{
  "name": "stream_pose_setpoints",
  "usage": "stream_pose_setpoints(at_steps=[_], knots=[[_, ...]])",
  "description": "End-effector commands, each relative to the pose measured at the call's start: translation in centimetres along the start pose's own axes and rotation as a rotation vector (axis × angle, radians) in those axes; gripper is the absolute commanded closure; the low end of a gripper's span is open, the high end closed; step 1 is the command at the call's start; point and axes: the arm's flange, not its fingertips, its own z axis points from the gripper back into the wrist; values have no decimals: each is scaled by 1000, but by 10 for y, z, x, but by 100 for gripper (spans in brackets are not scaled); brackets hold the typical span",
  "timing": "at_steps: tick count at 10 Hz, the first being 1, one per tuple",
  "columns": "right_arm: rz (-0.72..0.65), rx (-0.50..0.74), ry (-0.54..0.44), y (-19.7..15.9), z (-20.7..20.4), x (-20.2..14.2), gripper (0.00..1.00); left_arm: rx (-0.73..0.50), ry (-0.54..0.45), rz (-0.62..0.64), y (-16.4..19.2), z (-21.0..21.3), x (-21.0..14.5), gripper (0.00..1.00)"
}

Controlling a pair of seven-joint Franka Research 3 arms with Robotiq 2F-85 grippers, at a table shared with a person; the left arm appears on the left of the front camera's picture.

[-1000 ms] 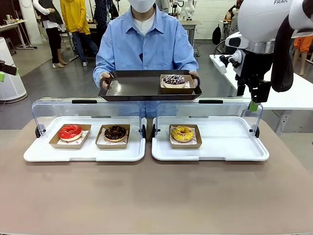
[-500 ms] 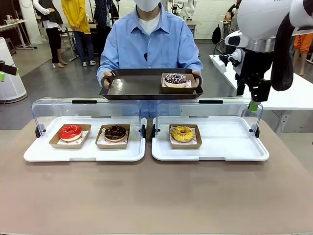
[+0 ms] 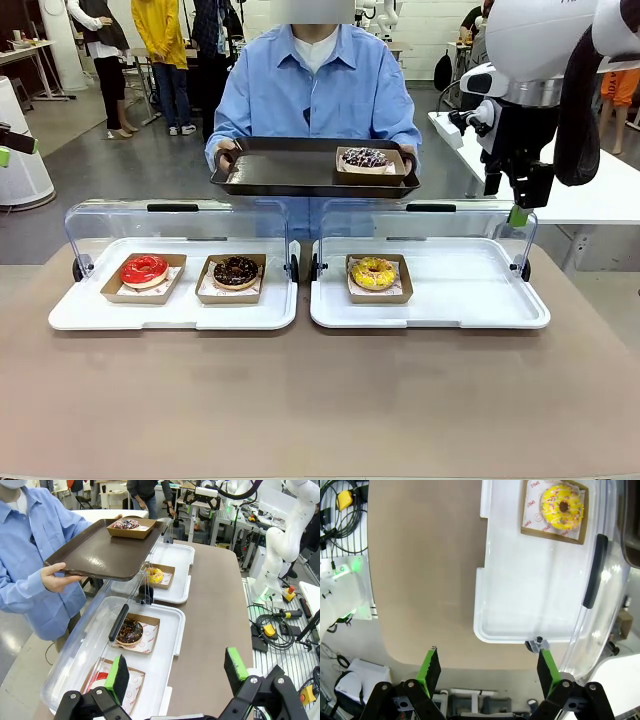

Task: Provide the desired donut to the person.
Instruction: Pick up and lift the Paper togo box containing the Donut pointed at by the person.

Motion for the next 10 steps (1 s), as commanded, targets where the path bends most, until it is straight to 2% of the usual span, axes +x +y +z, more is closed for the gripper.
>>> stream_pose_setpoints(at_steps=[1,5,6,7,8,9,10], knots=[[8,9,5,0,2,-1,0,-1,-9,-5,-1,2,1,0],[0,0,0,0,0,0,0,-1,-9,-5,-1,2,1,0],[-48,178,-296,-10,5,-27,0,-1,-9,-5,-1,2,1,0],[-82,268,-451,-18,5,-54,0,-1,-9,-5,-1,2,1,0],[-83,308,-590,-22,6,-79,0,-1,-9,-5,-1,2,1,0],[-70,321,-769,-25,6,-108,0,-1,-9,-5,-1,2,1,0],[-59,314,-858,-25,2,-125,0,-1,-9,-5,-1,2,1,0]])
